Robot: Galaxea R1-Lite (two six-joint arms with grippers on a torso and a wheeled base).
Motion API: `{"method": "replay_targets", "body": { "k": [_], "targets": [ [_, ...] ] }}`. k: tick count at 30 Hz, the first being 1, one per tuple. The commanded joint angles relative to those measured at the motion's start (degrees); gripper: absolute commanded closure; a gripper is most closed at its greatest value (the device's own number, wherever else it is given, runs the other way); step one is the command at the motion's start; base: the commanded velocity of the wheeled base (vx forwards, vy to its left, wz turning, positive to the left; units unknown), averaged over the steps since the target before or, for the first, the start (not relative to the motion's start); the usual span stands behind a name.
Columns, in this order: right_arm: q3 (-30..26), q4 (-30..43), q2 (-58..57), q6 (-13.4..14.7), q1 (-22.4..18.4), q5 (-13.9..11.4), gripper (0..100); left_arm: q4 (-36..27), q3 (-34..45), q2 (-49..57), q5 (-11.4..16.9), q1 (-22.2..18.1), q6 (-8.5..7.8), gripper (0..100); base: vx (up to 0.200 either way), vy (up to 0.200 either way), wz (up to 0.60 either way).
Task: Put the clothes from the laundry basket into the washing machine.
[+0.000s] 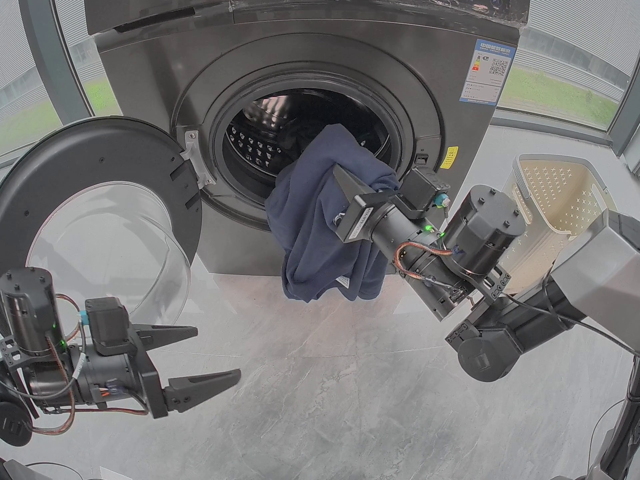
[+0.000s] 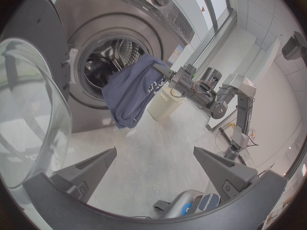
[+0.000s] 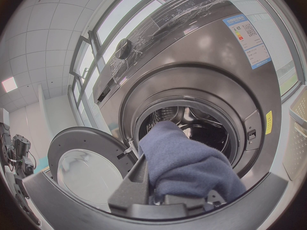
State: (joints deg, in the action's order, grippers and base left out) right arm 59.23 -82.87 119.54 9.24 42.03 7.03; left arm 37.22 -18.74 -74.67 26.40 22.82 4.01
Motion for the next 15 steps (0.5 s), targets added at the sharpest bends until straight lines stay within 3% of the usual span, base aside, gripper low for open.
{"method": "replay_targets", "body": {
  "k": [1,15],
  "targets": [
    [-0.52,-0.1,-0.27,-0.01,0.51,0.0,100,0.84,-0.42,-6.54,0.05,2.49,0.82,0,0.0,0.0,0.0],
    [-2.19,-0.45,-0.19,-0.01,1.47,0.0,100,6.29,-3.24,-11.73,0.05,2.84,5.92,0,0.0,0.0,0.0]
  ]
}}
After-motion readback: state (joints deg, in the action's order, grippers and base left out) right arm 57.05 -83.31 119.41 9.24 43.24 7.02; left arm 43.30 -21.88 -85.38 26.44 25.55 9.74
